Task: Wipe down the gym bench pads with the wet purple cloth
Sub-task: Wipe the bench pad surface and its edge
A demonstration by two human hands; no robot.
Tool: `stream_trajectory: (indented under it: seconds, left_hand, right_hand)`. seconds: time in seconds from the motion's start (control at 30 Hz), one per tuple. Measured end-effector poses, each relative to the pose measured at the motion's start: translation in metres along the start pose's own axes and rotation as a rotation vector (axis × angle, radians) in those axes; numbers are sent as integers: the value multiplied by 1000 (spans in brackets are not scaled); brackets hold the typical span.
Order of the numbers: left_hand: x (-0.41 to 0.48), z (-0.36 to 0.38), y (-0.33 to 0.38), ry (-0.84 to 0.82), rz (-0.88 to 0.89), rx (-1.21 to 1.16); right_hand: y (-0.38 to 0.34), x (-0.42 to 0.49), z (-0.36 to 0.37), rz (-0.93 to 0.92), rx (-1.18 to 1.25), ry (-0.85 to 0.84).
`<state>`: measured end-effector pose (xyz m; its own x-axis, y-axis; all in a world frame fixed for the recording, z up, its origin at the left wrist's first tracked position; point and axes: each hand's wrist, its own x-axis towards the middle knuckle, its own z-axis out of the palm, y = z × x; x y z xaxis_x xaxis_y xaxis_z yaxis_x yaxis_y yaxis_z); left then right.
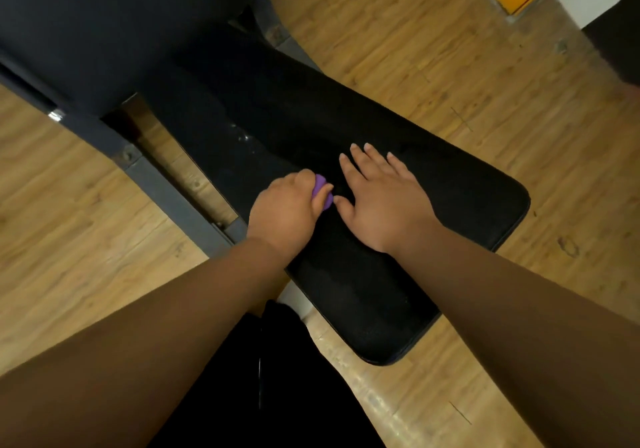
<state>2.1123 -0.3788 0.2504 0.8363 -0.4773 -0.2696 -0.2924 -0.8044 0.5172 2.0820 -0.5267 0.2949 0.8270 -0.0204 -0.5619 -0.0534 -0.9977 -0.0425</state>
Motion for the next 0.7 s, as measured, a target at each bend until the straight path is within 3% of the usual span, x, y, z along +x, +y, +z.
stream_trajectory:
  seconds: [0.07,0.3,0.5,0.7]
  left_hand:
    - [-9,2,-4,-2,36,21]
    - [33,2,-7,22,-118,-29]
    - [-3,5,-12,10,8,-61]
    - [37,1,-13,28,-91,-83]
  right_hand:
    - [0,0,1,1,-12,2]
    - [-1,2,3,13,-48,12]
    - [-3,1,3,15,-51,7]
    - [-1,2,4,5,-43,13]
